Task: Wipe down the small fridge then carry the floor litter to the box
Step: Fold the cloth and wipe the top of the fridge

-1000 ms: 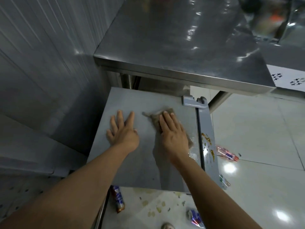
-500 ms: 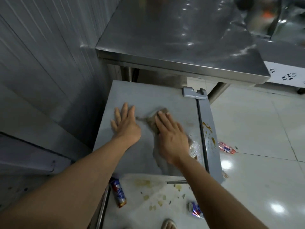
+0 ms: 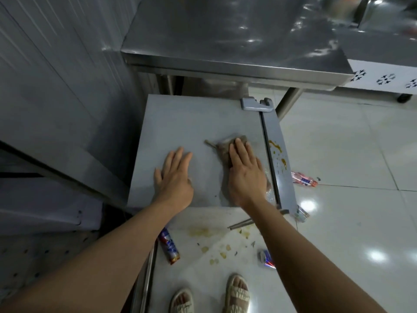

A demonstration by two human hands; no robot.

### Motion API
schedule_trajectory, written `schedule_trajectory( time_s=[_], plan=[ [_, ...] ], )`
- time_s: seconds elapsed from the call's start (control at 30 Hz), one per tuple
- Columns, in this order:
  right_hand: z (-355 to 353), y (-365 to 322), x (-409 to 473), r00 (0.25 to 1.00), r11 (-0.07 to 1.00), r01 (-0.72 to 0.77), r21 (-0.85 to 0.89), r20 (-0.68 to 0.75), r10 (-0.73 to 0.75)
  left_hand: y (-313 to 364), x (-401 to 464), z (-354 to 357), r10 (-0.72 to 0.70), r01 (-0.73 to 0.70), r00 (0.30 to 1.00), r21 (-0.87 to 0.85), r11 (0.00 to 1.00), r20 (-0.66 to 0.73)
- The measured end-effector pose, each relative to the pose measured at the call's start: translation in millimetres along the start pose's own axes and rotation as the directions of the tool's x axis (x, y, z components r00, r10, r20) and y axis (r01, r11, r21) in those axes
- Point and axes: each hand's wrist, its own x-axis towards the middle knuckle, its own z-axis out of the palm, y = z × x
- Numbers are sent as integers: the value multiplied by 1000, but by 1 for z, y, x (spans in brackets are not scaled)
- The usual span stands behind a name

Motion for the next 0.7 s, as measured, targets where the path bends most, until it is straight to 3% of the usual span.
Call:
schedule_trajectory(
  time_s=[0.17,0.3,0.4,0.53,0.7],
  plan=[
    [0,0,-66,993,993,114,44,-34,-112,-4,-3,-5,0,0,998,-11,1000,57],
    [-3,-2,-29,996,995,-88,40,-17,89,-12,-20,-7,46,-46,998,12,999,42],
    [4,-33,-32,986,986,-168,24,-12,168,-15,-26,-12,55,-53,998,-92,994,17],
    [21,-73,-64,999,995,-35,91,-19,37,-18,-32,-21,-6,-14,997,-251,968,-77],
    [18,-79,-77,990,989,140,55,-24,-139,-12,-31,-20,-13,-5,997,-231,973,-77]
  ],
)
